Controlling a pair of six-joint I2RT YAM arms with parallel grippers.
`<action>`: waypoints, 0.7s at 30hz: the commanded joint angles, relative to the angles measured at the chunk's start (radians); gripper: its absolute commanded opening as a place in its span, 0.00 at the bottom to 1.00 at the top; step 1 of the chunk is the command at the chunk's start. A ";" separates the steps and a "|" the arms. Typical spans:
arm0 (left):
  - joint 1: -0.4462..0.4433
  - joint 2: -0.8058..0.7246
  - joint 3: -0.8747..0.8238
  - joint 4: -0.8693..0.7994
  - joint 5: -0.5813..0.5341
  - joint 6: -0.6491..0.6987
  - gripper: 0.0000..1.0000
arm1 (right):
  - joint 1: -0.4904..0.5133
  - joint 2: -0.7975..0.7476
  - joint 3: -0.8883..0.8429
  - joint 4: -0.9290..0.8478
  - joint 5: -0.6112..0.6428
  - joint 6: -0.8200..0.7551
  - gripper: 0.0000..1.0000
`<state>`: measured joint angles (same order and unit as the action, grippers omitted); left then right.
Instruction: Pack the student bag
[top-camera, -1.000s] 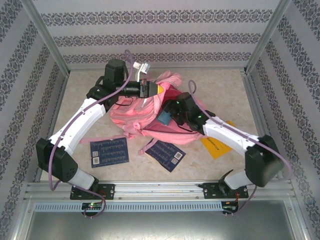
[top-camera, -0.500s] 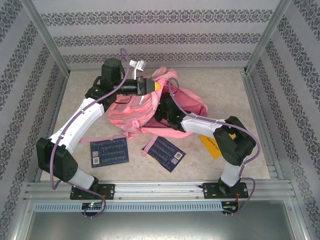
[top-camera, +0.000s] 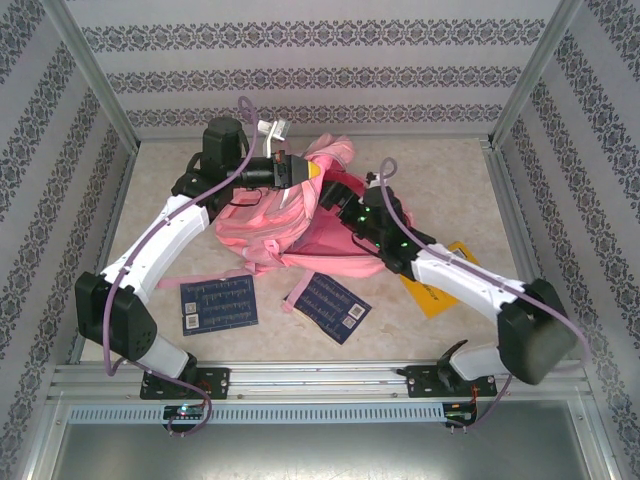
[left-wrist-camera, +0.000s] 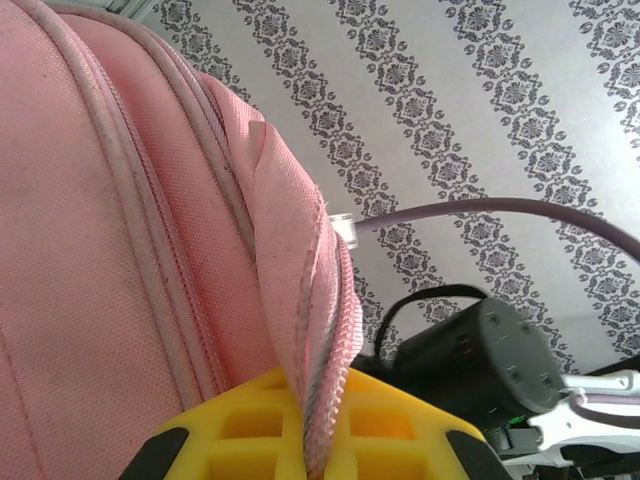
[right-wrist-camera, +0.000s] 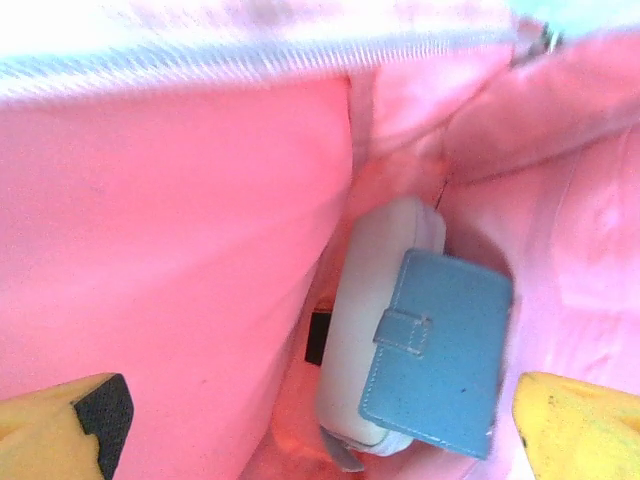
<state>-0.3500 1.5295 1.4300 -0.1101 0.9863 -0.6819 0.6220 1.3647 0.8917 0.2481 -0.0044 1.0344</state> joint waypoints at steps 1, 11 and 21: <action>0.029 0.004 0.001 0.049 -0.078 0.056 0.00 | -0.023 -0.075 -0.002 -0.156 -0.051 -0.229 0.96; 0.133 0.041 -0.049 0.058 -0.204 0.010 0.00 | -0.150 -0.267 -0.047 -0.551 -0.038 -0.446 0.89; 0.144 0.156 -0.029 -0.055 -0.273 0.070 0.07 | -0.299 -0.029 -0.025 -0.635 -0.025 -0.498 0.85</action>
<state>-0.2138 1.6730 1.3891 -0.1307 0.7506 -0.6426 0.3565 1.2625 0.8536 -0.3336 -0.0429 0.5816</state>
